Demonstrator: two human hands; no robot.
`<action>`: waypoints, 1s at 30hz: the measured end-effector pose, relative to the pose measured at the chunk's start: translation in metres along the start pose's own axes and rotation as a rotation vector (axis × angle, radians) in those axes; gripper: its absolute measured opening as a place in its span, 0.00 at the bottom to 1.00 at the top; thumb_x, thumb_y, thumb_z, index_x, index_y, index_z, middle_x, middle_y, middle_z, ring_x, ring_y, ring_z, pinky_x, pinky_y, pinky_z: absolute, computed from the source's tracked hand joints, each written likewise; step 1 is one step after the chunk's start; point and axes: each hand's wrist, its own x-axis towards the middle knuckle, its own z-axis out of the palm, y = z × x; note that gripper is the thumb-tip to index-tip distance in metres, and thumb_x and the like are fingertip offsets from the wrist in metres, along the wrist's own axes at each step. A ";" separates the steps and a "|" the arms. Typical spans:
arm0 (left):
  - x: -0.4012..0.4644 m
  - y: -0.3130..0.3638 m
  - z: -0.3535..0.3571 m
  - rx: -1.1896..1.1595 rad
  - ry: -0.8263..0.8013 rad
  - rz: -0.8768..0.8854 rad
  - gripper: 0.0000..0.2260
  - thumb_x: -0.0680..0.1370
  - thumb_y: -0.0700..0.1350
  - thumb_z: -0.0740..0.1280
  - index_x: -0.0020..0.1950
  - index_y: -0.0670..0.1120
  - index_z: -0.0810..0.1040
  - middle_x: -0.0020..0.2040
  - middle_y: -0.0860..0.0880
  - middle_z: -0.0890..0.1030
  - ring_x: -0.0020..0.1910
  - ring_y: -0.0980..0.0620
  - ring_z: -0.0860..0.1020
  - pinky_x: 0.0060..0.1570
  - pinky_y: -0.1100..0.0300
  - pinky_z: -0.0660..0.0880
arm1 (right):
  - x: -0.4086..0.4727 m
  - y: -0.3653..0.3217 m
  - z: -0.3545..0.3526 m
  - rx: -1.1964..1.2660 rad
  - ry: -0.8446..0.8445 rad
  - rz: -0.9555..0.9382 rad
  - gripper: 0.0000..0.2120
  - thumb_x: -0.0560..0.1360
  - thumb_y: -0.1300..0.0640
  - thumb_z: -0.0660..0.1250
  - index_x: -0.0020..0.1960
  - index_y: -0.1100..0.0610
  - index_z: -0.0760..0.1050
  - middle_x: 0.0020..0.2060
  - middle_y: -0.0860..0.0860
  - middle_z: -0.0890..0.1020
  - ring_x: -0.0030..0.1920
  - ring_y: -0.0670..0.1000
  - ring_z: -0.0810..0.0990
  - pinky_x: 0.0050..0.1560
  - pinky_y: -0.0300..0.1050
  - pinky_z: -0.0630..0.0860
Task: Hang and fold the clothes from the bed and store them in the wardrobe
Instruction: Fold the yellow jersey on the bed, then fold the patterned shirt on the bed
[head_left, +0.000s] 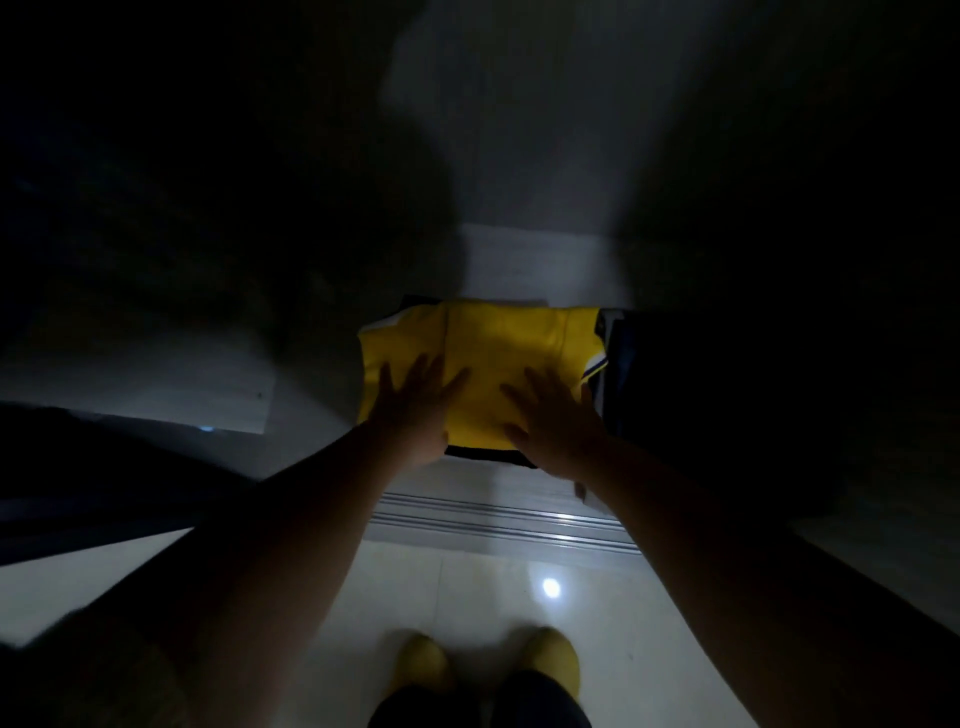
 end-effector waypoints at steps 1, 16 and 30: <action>-0.007 0.016 -0.014 -0.075 0.025 -0.038 0.35 0.80 0.49 0.60 0.78 0.54 0.39 0.79 0.44 0.45 0.78 0.43 0.45 0.72 0.37 0.48 | -0.012 0.000 -0.016 0.021 0.023 0.027 0.27 0.82 0.44 0.52 0.78 0.49 0.51 0.77 0.55 0.54 0.76 0.58 0.55 0.70 0.61 0.56; -0.242 0.154 -0.259 -0.395 0.398 0.158 0.15 0.77 0.41 0.60 0.63 0.43 0.73 0.58 0.39 0.79 0.55 0.39 0.77 0.44 0.56 0.71 | -0.315 -0.003 -0.229 0.203 0.284 0.337 0.17 0.79 0.47 0.58 0.63 0.52 0.74 0.57 0.58 0.80 0.58 0.60 0.78 0.52 0.49 0.74; -0.384 0.285 -0.255 -0.006 0.234 0.688 0.19 0.77 0.44 0.58 0.69 0.49 0.68 0.60 0.44 0.78 0.56 0.40 0.77 0.50 0.52 0.75 | -0.588 -0.026 -0.158 0.320 0.341 0.845 0.17 0.79 0.47 0.55 0.60 0.53 0.75 0.54 0.56 0.80 0.54 0.59 0.79 0.47 0.47 0.74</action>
